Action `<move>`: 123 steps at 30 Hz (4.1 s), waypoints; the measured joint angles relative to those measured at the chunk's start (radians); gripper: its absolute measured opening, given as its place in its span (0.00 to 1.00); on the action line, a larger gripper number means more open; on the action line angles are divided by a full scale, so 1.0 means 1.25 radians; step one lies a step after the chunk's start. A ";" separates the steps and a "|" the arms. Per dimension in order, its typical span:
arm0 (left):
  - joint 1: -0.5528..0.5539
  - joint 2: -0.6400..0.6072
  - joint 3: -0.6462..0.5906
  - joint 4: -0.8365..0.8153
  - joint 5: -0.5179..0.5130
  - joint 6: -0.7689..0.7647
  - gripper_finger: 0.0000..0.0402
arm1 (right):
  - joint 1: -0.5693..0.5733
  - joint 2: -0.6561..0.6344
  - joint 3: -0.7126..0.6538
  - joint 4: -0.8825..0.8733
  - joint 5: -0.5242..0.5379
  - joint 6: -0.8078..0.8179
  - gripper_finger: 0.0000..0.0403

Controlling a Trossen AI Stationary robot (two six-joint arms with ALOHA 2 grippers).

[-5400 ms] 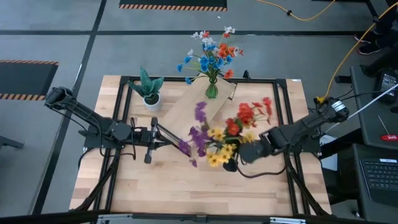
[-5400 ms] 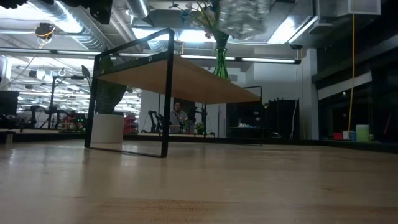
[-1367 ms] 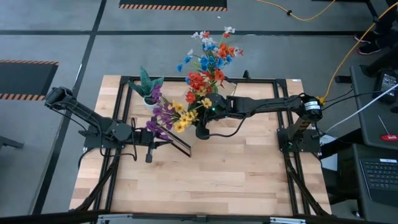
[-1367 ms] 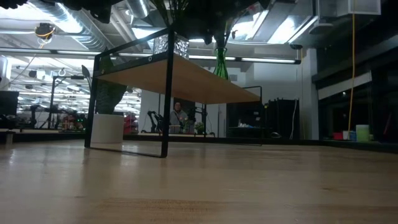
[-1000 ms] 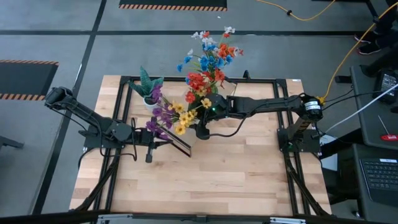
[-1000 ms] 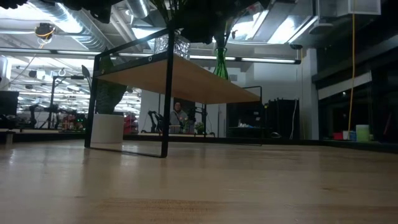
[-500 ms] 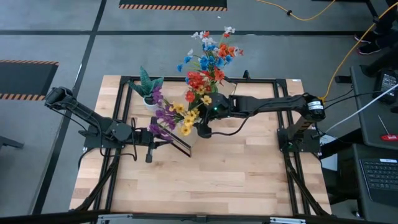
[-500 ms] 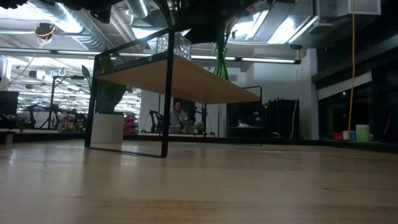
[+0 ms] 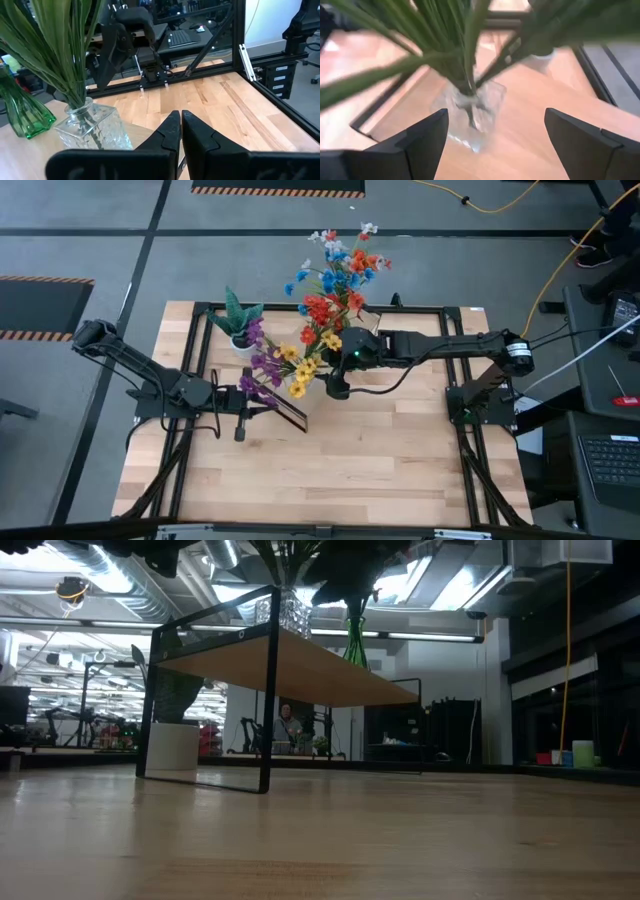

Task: Pick and place flowers into a vace then onto a shelf
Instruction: Return to Home Position

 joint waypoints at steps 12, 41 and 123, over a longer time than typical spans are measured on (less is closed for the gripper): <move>0.000 0.000 0.000 0.000 -0.032 0.000 0.02 | 0.021 -0.034 0.000 -0.022 0.061 -0.003 0.82; 0.000 0.000 0.000 0.000 -0.032 0.000 0.03 | 0.048 -0.176 -0.001 -0.106 0.226 -0.001 0.81; 0.626 -0.697 -0.340 -0.201 0.188 -0.016 0.01 | -0.181 -0.704 -1.004 0.751 -0.084 -0.057 0.81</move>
